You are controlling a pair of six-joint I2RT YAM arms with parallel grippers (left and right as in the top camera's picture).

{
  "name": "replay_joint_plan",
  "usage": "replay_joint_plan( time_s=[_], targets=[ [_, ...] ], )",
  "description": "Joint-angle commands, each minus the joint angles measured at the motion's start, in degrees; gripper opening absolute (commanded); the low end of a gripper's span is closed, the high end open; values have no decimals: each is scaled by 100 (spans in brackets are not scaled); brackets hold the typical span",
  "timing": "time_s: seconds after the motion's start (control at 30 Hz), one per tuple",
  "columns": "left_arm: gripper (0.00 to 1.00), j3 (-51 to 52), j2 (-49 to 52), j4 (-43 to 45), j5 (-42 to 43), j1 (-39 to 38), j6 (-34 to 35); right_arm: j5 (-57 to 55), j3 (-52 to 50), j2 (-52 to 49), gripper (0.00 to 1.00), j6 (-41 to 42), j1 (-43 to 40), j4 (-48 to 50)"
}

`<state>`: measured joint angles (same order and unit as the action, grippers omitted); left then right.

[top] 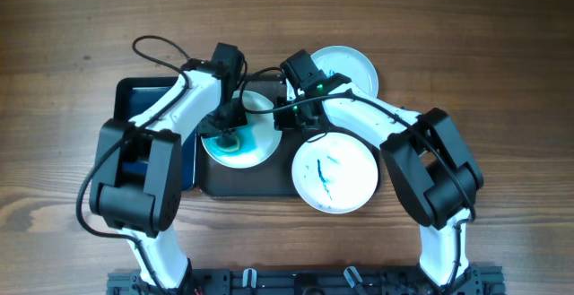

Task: Clean dirty plates on tray and stack at the side
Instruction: 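Scrub the left white plate with the sponge held in the left gripper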

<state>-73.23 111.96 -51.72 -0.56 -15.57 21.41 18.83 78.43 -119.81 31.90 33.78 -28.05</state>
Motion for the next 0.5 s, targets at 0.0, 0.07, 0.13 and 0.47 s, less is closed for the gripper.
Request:
replay_joint_plan(
  time_s=[0.0, 0.07, 0.13, 0.47],
  targets=[
    [4, 122, 184, 343, 2699, -149, -1589, 11, -57, -76, 4, 127, -33, 11],
    [4, 122, 184, 629, 2662, -122, -1609, 9, -57, -76, 4, 125, -33, 9],
    [4, 120, 184, 866, 2614, -35, -1591, -13, -57, -76, 4, 127, -33, -4],
    [4, 42, 179, 186, -1408, 254, 918, -90, -111, -76, 4, 175, -31, 48]
  ],
)
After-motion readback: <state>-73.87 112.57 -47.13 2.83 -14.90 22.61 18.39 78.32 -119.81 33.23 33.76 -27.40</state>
